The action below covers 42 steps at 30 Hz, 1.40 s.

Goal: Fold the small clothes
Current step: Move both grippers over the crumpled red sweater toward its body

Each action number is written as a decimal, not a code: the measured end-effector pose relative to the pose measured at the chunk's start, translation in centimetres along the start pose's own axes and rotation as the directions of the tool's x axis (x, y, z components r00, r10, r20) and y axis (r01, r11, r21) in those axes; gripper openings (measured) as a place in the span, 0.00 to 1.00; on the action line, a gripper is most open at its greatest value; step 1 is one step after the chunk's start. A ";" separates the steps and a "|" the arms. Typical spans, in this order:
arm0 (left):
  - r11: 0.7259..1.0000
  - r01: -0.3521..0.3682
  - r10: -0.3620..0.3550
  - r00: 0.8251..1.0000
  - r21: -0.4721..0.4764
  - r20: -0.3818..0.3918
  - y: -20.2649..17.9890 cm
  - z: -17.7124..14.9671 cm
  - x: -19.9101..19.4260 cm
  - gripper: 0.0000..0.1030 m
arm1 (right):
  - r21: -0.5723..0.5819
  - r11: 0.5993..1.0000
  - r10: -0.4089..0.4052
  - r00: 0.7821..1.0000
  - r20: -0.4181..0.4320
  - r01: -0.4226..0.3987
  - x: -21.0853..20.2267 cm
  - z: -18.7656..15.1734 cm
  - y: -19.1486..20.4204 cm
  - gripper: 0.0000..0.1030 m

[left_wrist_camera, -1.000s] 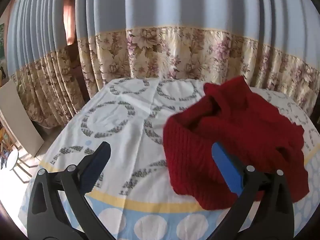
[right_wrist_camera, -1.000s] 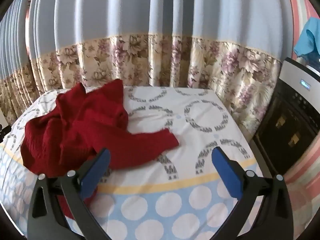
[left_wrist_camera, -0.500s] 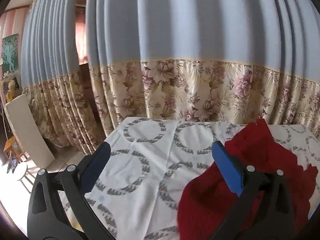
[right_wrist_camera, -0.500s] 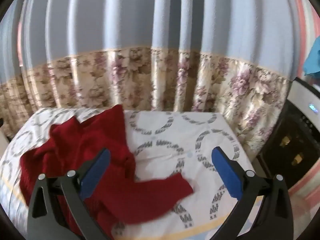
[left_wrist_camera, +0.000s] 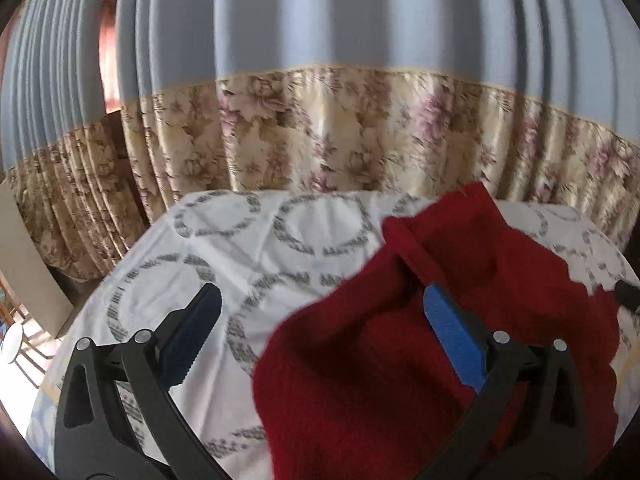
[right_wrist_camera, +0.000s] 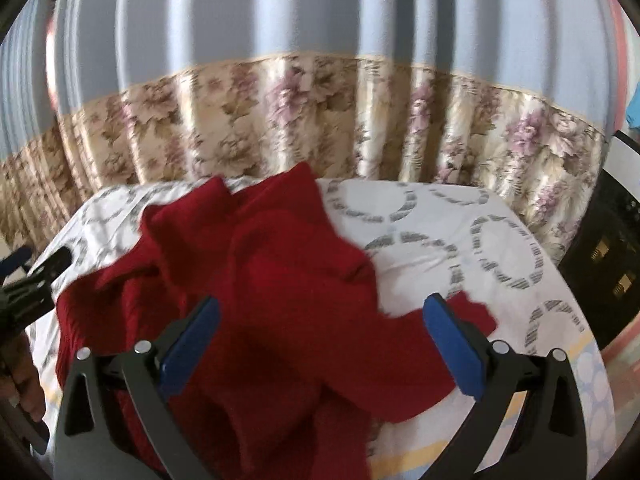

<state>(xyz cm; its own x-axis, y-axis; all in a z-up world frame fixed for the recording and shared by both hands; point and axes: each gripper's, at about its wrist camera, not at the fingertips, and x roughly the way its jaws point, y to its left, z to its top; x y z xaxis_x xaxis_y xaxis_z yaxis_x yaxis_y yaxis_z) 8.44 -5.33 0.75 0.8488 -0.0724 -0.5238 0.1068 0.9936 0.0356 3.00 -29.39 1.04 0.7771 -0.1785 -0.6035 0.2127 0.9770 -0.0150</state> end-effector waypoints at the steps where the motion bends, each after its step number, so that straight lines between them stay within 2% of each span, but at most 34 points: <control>1: 1.000 0.012 -0.012 1.000 0.014 0.001 -0.4 -0.2 -0.1 0.97 | -0.023 1.000 0.012 1.000 -0.008 -0.012 0.1 -0.4 0.7 0.99; 5: 0.997 0.032 -0.033 0.999 0.066 0.002 -2.1 -1.1 -0.4 0.97 | -0.037 0.999 0.008 1.000 -0.013 -0.009 0.1 -0.7 1.3 0.99; 12: 0.995 0.051 -0.051 0.999 0.082 0.008 -2.8 -1.7 -0.8 0.97 | -0.021 1.000 0.001 0.999 -0.032 -0.002 1.0 -0.6 0.9 0.99; 32: 0.996 0.041 -0.041 0.999 0.074 -0.002 -2.4 -1.3 -0.7 0.97 | -0.034 0.999 -0.008 1.000 -0.027 0.007 1.2 -0.4 0.2 0.99; 42: 0.996 0.040 -0.040 0.999 0.079 -0.004 -2.5 -1.4 -0.4 0.97 | -0.018 0.999 -0.038 0.999 -0.020 0.038 1.8 0.0 -0.8 0.99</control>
<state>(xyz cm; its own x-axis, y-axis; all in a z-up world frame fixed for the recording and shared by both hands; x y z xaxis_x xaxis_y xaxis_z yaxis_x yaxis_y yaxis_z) 7.07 -7.70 -0.33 0.8416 -0.1119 -0.5284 0.1813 0.9801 0.0812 4.19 -30.53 0.00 0.7562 -0.2131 -0.6187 0.2315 0.9715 -0.0517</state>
